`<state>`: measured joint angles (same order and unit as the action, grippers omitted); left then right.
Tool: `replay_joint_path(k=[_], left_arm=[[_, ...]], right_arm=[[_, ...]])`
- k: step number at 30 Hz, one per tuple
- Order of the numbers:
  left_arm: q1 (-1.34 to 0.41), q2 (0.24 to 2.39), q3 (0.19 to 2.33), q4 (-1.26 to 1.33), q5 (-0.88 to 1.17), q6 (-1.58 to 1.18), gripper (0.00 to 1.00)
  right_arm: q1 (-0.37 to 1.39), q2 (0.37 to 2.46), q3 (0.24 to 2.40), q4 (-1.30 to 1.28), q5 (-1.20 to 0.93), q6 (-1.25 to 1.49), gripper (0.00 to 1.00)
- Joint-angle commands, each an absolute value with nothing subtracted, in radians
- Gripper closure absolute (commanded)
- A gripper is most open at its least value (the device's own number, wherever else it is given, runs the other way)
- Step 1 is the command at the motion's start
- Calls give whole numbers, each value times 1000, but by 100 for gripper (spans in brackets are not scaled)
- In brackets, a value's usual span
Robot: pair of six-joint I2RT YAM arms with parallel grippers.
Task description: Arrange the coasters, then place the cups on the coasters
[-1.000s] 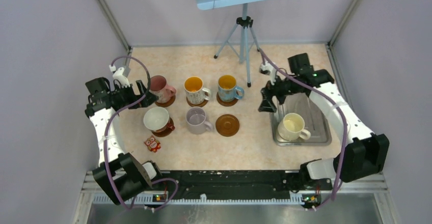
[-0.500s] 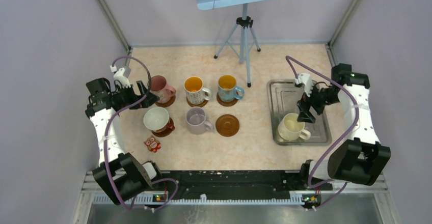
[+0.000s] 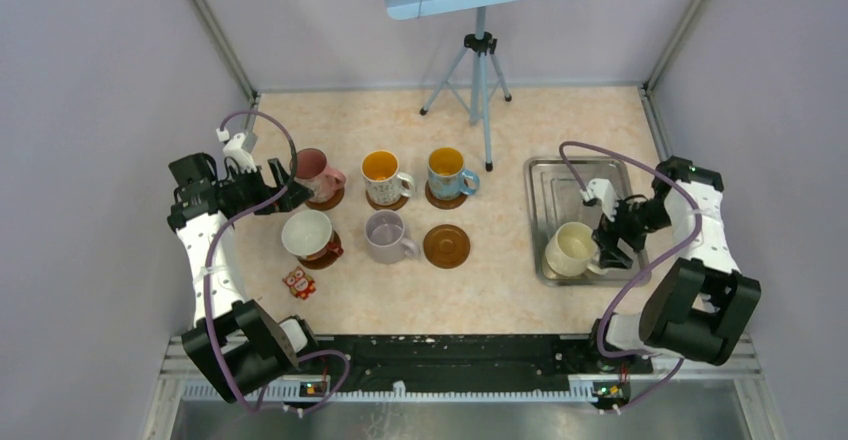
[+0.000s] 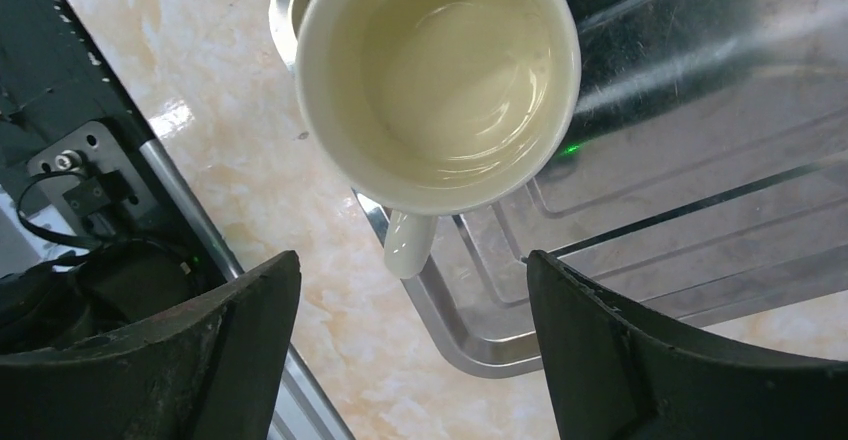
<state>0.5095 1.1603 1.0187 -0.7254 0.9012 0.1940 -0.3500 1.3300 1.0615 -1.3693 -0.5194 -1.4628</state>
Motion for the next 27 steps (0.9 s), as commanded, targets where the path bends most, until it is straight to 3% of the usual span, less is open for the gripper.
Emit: replay_joint_path(k=[1,13,19,21,27], left_arm=[[508,1145,1018,-698,931,205,1],[508,1150,1018,-697,929,206,1],[508,1150,1017,-696,927,205,1],[507,1152,1017,-697,925,205,1],[507,1154,1013,-693,927,204,1]], right_arm=[[-354,1340,1000,-1210,-502,-1410,19],[-353,1365,823,-985,-530,-1341,29],[-353,1342,734,-892,-548,-1349,40],[-353,1339,720,-879,-557,-1356,45],[-351,1325,747,-915,-599,-1347,73]])
